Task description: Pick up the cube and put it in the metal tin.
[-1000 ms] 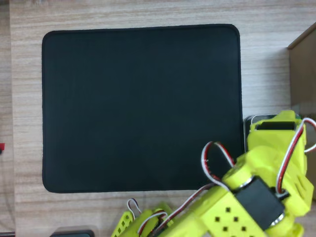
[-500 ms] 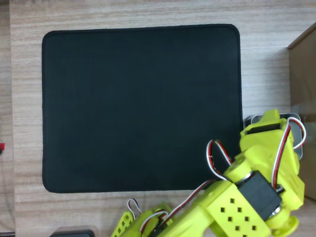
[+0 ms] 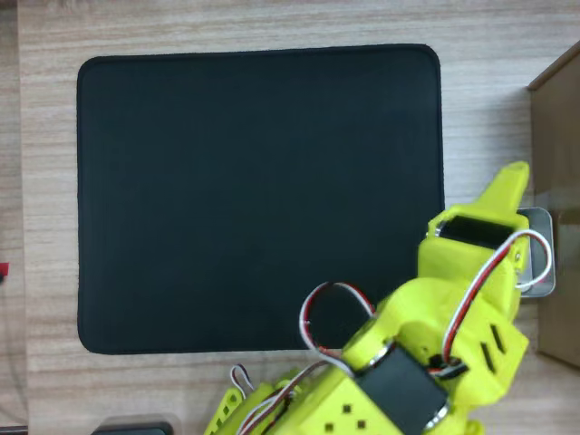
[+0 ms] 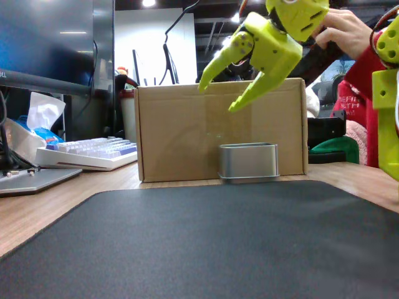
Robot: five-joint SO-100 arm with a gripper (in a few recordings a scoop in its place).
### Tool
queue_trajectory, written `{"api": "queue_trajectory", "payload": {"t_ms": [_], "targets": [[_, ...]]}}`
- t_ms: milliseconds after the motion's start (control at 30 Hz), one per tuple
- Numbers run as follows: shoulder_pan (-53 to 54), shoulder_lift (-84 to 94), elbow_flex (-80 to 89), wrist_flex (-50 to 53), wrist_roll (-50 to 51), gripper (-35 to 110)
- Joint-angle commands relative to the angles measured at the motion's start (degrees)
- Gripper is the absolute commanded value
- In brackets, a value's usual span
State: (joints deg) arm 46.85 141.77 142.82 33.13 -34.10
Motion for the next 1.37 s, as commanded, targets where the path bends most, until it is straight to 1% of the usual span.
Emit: {"api": "queue_trajectory", "payload": {"t_ms": [0,167,300,400,467,567,667,767,833,900,1100,1167,1333], "targets": [[-1.3,4.6,1.1,-0.4,1.2,21],[-9.1,13.3,1.4,-1.8,9.7,18],[-18.6,17.9,3.3,-6.4,17.3,14],[-26.3,21.7,4.5,-6.5,22.2,12],[-30.9,25.2,6.5,-6.5,23.5,10],[-36.3,30.4,11.8,-6.2,26.7,1],[-39.7,36.7,16.4,-5.0,28.9,0],[-42.6,44.1,23.2,-2.4,31.2,0],[-42.7,49.9,28.2,-1.8,31.6,0],[-42.7,50.9,28.8,-0.2,32.3,0],[-41.7,51.0,34.5,-0.2,37.4,0],[-41.9,51.0,34.8,1.7,37.2,0],[-43.1,51.0,34.8,11.2,31.9,0]]}}
